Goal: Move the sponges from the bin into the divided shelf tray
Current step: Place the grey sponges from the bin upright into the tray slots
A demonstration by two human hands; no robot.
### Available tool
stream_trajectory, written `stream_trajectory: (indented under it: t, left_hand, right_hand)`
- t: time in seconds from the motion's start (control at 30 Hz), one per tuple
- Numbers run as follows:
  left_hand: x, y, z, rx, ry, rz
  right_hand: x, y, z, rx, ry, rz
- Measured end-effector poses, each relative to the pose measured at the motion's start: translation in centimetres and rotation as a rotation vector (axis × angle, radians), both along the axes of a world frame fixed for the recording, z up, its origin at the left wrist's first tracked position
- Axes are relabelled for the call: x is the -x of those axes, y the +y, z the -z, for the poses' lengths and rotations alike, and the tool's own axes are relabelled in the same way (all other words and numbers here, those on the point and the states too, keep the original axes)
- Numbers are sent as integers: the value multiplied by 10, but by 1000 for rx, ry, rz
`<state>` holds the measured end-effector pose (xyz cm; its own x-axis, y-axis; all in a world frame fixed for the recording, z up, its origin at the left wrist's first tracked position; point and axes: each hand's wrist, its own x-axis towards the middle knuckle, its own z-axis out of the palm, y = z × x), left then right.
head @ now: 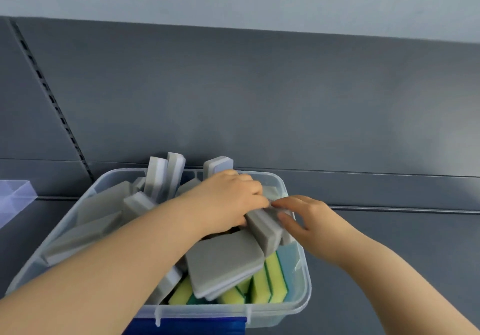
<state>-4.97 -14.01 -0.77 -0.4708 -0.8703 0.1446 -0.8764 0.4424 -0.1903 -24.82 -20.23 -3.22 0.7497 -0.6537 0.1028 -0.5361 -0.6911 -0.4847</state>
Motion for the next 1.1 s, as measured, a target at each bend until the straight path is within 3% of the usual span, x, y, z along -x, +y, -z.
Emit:
stream_trajectory:
  t: [0.1,0.17,0.33,0.47,0.57,0.73,0.93,1.1]
  left_hand:
    - [-15,3,-7,15,30,-36]
    - [-26,7,-17,40,149,-119]
    - [-42,22,-32,-36,678,-452]
    - [-53,25,-28,-181,1072,-499]
    - [-61,25,-25,-166,1051,-535]
    - [-75,26,-20,-151,861,-589]
    - [-84,27,-11,-217,625,-554]
    - [-90,23,-19,-153,651,-520]
  right_hand:
    - [-2,-2,-2,-32,-6,-18]
    - [-2,-1,-4,-35,28,-20]
    - [-5,5,-6,3,167,23]
    - [-4,-1,-8,-116,-52,149]
    - [-5,-1,-13,-190,-294,229]
    - [-29,4,-16,-407,-559,277]
    - [-52,5,-2,-476,-495,342]
    - [-54,-2,-2,-513,-586,456]
